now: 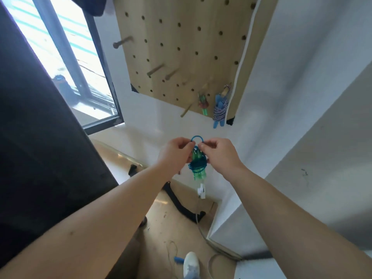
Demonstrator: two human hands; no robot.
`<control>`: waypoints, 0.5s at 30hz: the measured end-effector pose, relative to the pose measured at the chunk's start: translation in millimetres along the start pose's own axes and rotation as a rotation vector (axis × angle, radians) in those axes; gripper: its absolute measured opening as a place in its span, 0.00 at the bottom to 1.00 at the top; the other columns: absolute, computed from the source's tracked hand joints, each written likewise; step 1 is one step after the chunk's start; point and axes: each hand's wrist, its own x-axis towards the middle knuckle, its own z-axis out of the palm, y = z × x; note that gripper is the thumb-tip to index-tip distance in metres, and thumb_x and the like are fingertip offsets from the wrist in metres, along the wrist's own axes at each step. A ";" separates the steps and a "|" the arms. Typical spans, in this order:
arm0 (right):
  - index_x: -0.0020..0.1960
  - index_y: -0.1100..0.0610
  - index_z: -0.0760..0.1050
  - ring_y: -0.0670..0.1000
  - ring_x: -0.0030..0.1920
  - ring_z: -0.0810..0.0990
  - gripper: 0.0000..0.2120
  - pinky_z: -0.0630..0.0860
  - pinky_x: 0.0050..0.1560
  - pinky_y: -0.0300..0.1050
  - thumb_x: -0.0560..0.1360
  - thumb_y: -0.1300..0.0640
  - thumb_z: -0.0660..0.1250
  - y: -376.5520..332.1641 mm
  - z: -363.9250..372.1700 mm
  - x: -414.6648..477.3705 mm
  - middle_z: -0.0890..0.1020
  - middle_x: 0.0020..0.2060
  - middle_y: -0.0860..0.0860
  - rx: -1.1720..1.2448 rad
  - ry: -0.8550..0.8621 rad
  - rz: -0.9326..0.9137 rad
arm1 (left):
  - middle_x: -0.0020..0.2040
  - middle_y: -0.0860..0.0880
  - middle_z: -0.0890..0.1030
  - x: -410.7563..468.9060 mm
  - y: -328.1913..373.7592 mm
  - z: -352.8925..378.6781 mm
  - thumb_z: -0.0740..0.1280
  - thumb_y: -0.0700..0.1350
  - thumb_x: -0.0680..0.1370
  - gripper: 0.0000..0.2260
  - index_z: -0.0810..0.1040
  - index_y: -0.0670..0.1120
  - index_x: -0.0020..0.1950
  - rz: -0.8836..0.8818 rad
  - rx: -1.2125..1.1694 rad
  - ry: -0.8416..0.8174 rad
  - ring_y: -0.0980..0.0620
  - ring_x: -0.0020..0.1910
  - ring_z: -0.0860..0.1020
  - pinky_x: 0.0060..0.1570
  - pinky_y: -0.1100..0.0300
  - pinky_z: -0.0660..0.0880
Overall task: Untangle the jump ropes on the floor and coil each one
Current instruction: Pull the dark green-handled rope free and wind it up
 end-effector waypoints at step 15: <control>0.50 0.54 0.83 0.48 0.45 0.82 0.08 0.78 0.49 0.45 0.79 0.50 0.68 -54.9 37.5 210.2 0.84 0.42 0.47 0.103 0.065 -0.004 | 0.42 0.55 0.85 197.7 55.6 -22.5 0.68 0.50 0.79 0.08 0.82 0.59 0.41 0.058 -0.059 0.261 0.51 0.44 0.83 0.51 0.50 0.82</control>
